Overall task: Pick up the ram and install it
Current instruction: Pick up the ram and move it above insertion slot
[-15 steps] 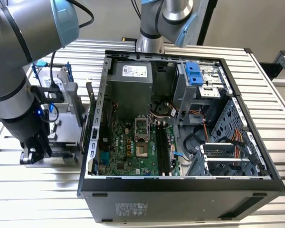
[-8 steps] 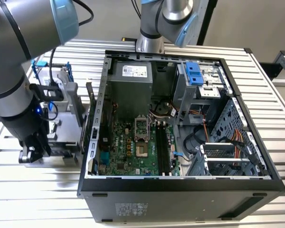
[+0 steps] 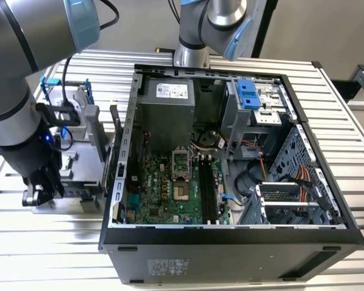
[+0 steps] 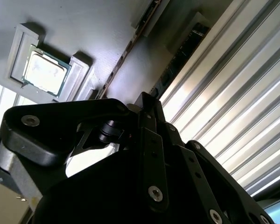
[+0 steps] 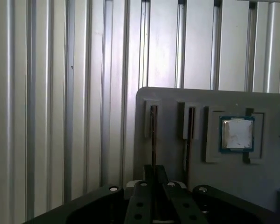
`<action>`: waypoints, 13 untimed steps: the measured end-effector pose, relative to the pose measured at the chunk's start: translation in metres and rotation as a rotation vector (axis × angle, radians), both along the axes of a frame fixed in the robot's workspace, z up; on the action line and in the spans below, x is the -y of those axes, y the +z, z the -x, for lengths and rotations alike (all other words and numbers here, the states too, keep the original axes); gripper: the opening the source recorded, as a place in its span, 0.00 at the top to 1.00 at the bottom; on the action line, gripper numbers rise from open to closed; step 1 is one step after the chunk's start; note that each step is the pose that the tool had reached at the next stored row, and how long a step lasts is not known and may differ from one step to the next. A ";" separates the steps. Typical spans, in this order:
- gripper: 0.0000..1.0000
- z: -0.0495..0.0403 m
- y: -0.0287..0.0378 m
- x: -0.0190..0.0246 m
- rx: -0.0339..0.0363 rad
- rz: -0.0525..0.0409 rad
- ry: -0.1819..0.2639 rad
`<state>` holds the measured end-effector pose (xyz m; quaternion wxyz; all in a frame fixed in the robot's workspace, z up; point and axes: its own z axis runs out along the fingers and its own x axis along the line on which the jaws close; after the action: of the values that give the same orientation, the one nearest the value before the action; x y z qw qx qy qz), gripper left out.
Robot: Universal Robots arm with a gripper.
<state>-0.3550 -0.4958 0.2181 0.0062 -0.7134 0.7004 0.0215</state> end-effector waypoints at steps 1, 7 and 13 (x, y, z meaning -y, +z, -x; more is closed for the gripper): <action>1.00 0.0000 0.0008 0.0000 0.0000 0.0000 0.000; 1.00 0.0000 0.0050 0.0000 0.0001 -0.0001 -0.003; 1.00 0.0000 0.0062 0.0000 0.0000 -0.0001 -0.016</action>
<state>-0.3550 -0.4958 0.2243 0.0064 -0.7079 0.7060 0.0215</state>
